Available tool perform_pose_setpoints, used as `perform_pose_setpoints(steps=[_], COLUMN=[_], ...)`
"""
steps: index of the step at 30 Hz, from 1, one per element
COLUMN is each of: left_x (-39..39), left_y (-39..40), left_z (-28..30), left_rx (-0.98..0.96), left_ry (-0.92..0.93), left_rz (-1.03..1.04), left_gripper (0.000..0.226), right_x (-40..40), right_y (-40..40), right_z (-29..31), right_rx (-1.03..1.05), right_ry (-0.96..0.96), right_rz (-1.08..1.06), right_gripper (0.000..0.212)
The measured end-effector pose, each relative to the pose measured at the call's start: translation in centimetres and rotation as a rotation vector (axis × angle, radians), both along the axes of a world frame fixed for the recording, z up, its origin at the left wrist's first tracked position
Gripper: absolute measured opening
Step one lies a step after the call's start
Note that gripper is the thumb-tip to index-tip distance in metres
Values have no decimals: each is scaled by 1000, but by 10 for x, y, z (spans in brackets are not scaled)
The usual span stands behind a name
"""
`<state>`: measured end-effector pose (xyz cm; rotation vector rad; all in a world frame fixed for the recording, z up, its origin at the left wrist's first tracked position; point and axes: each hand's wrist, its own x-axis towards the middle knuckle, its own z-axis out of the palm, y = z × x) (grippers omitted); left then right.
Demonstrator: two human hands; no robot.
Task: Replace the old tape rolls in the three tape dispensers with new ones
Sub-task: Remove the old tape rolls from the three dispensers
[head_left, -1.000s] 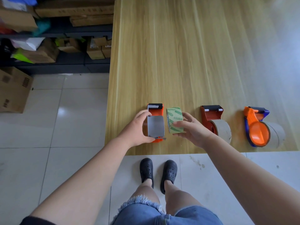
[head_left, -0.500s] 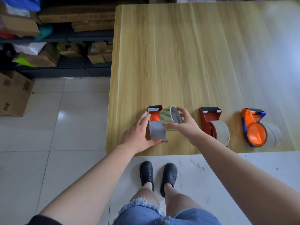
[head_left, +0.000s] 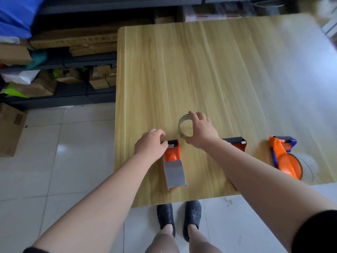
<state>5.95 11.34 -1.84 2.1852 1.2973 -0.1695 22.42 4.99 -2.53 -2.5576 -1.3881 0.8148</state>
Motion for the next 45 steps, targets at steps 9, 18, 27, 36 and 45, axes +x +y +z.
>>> perform_pose_setpoints(steps=[9, 18, 27, 36, 45], left_x=[20, 86, 114, 121, 134], left_y=[1, -81, -173, -186, -177], left_z=[13, 25, 7, 7, 20], left_rx=[21, -177, -519, -676, -794], left_ry=[-194, -306, -111, -413, -601], left_rz=[-34, -172, 150, 330, 503], left_gripper=[23, 11, 41, 22, 17], right_x=[22, 85, 115, 108, 103], right_y=[1, -107, -174, -185, -183], right_z=[2, 50, 21, 1, 6], right_rx=[-46, 111, -39, -62, 72], right_ry=[-34, 163, 377, 510, 720], right_rz=[8, -26, 75, 113, -34], right_gripper=[95, 52, 66, 114, 113])
